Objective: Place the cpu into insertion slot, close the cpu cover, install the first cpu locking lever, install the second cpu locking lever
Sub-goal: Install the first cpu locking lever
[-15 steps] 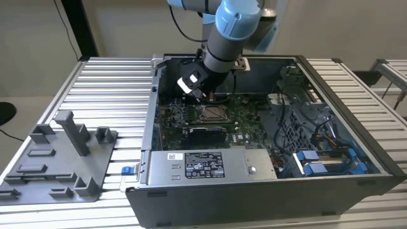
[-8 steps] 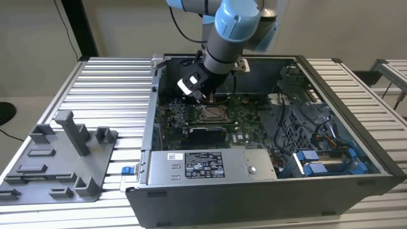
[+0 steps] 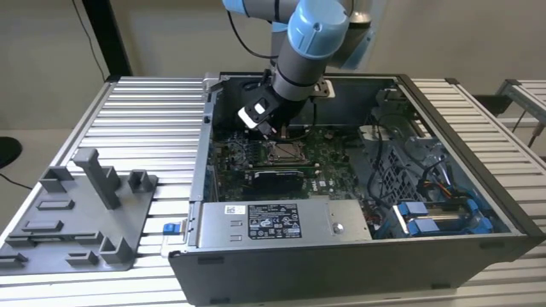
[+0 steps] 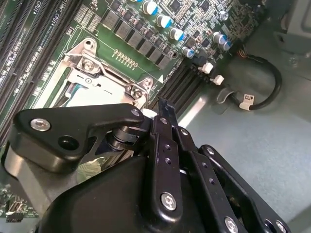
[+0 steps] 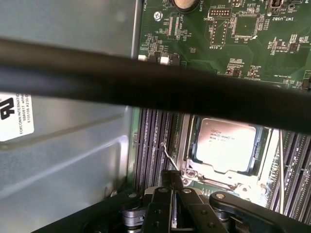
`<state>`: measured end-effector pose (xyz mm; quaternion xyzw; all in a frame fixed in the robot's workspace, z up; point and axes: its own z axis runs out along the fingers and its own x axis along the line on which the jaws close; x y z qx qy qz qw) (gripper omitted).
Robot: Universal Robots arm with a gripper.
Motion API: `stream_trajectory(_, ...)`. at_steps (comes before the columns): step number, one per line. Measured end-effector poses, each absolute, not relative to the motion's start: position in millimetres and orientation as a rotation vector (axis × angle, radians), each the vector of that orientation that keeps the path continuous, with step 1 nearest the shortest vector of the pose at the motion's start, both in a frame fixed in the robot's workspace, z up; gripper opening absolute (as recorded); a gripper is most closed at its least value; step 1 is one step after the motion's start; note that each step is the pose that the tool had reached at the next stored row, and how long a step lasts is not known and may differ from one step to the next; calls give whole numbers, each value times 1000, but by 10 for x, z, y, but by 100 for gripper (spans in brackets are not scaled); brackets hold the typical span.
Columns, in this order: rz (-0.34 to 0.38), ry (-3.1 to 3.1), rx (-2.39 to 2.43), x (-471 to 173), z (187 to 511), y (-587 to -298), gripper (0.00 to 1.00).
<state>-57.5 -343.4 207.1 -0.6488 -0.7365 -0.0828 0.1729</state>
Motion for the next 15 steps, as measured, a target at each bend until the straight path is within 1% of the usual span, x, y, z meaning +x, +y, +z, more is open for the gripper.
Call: stream_trajectory(15,-235,-2089,-1840,-575,2041,-3417,0)
